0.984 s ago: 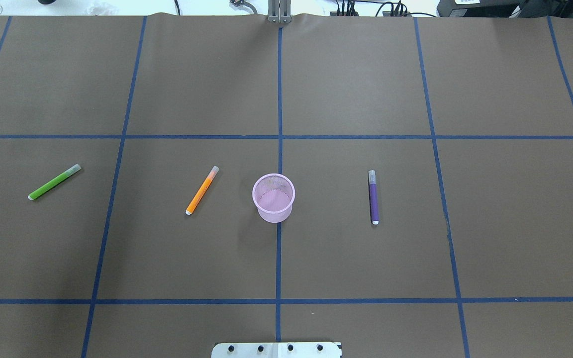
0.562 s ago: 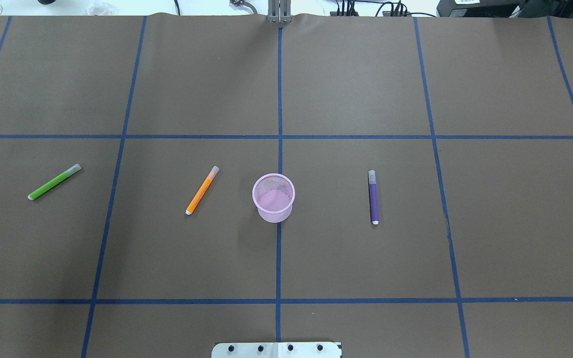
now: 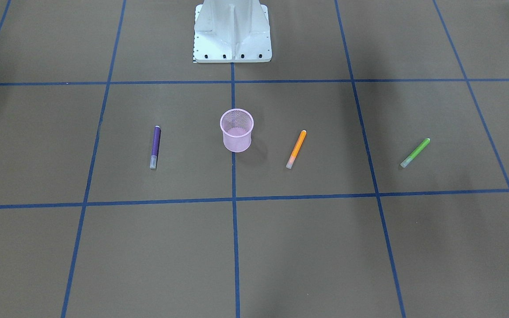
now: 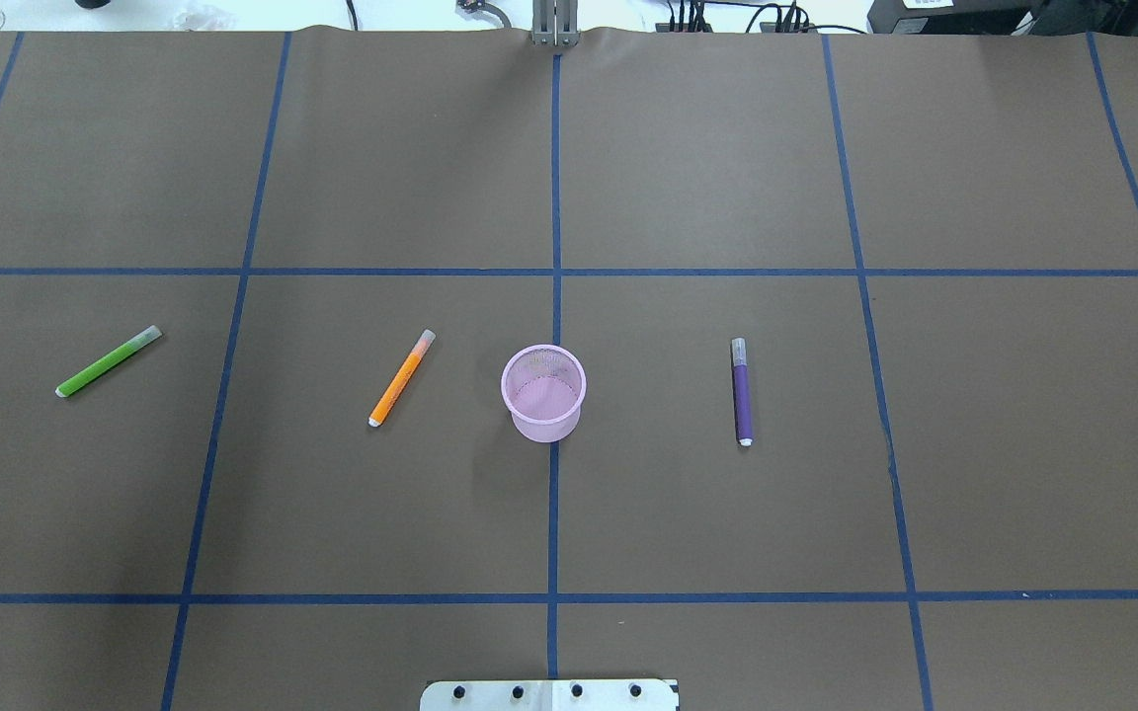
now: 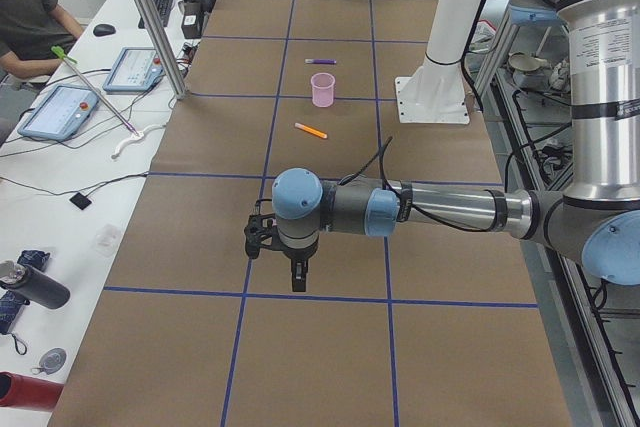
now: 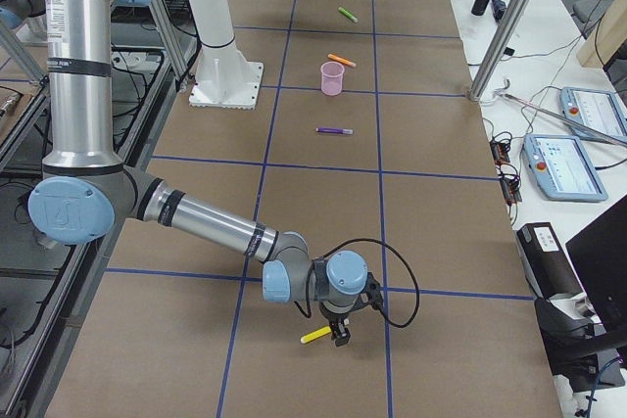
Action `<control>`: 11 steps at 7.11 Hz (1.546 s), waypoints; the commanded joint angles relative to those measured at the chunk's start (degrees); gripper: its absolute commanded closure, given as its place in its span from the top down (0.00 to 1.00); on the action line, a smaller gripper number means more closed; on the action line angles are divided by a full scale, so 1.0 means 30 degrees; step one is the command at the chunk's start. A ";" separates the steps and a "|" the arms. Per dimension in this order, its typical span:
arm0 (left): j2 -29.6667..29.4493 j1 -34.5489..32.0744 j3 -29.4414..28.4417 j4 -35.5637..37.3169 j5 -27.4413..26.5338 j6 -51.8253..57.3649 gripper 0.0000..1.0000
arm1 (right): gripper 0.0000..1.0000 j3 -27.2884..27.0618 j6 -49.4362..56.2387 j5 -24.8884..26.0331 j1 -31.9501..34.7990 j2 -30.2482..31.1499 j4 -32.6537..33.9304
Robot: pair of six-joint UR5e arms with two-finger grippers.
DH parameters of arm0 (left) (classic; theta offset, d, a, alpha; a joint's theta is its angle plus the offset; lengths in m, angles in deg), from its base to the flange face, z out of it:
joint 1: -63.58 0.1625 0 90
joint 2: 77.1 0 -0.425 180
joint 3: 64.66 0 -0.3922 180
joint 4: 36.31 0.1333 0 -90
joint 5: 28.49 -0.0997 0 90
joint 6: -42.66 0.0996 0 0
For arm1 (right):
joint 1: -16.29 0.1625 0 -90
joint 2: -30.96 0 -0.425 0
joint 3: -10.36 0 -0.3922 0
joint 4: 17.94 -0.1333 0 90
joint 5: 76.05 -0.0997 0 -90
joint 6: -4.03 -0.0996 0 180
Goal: Collect pens into pen holder
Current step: 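Lower the right gripper onto the yellow highlighter and close on it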
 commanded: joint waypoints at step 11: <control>-0.0069 -0.0010 0.0159 0.0028 0.0029 -0.0058 1.00 | 0.61 0.1857 -0.0165 -0.0085 -0.0688 -0.1409 0.0137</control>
